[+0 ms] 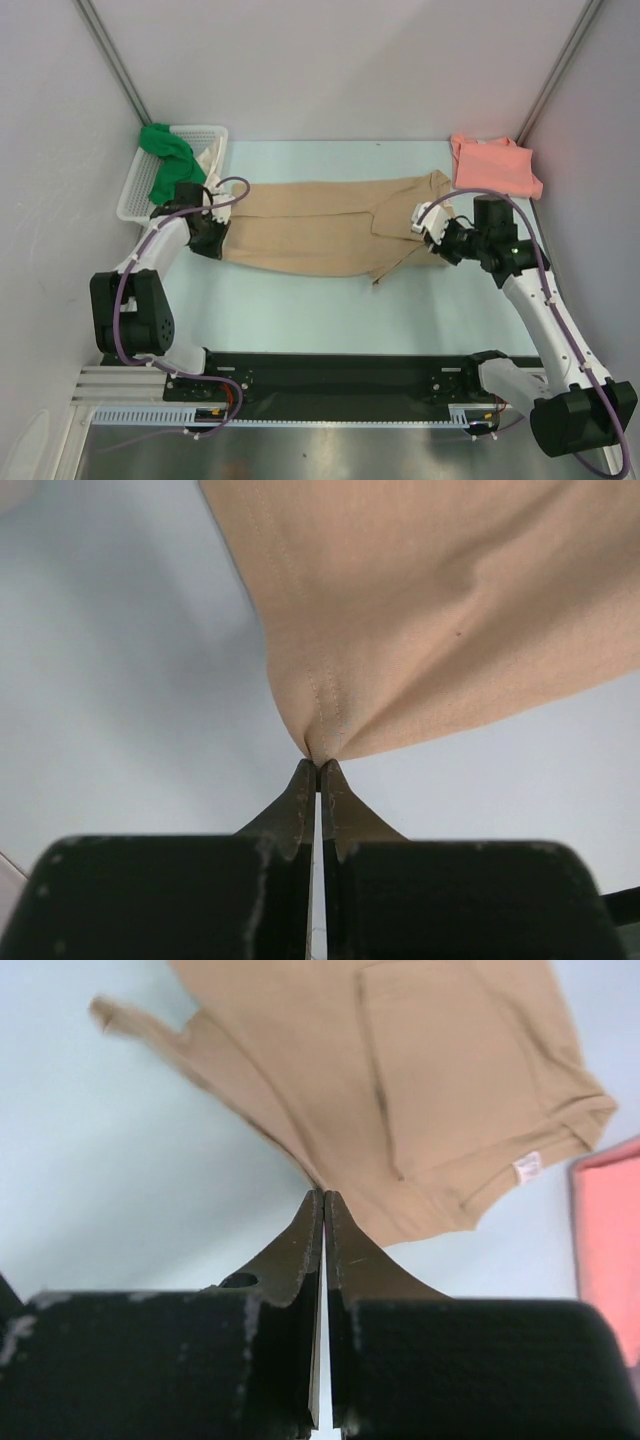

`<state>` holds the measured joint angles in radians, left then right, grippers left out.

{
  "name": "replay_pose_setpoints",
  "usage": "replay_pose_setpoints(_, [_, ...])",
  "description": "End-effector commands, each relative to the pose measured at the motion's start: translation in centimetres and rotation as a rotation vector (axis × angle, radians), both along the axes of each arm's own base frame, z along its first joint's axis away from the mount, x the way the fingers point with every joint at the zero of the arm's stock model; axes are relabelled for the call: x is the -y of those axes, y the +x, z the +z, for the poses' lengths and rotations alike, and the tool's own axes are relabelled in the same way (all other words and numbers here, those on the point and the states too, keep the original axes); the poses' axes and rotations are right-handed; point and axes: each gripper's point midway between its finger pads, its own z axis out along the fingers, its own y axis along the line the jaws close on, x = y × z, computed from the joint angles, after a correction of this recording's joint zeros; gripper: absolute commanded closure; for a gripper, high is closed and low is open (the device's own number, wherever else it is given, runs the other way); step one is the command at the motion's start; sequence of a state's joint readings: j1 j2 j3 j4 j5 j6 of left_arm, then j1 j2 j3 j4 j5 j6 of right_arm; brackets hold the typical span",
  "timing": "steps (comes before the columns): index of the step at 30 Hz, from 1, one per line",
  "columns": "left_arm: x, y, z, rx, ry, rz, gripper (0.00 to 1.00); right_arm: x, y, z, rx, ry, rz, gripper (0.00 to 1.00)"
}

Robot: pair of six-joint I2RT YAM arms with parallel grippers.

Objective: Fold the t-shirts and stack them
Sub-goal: Fold the tshirt

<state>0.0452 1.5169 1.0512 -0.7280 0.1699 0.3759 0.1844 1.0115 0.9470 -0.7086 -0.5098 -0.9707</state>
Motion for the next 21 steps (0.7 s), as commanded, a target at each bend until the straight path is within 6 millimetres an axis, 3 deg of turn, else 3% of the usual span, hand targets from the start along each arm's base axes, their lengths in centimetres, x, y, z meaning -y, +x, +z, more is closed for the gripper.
replay_pose_setpoints(1, [0.2,1.7,2.5,0.076,0.000,-0.025,0.99,0.0,2.3,4.2,0.062,0.108,-0.079,1.00])
replay_pose_setpoints(2, [0.1,1.9,2.6,0.079,0.006,-0.026,1.00,0.6,3.2,5.5,0.095,0.120,-0.103,1.00])
replay_pose_setpoints(6, [0.0,3.1,3.0,0.092,0.010,-0.031,1.00,2.1,5.4,7.4,0.129,0.140,-0.159,1.00])
replay_pose_setpoints(13, [0.4,5.6,4.0,0.127,0.021,-0.063,1.00,2.7,8.8,10.0,0.180,0.191,-0.210,1.00])
replay_pose_setpoints(21, [0.6,7.5,3.6,0.120,0.037,-0.070,0.99,3.0,12.6,10.0,0.151,0.247,-0.286,1.00])
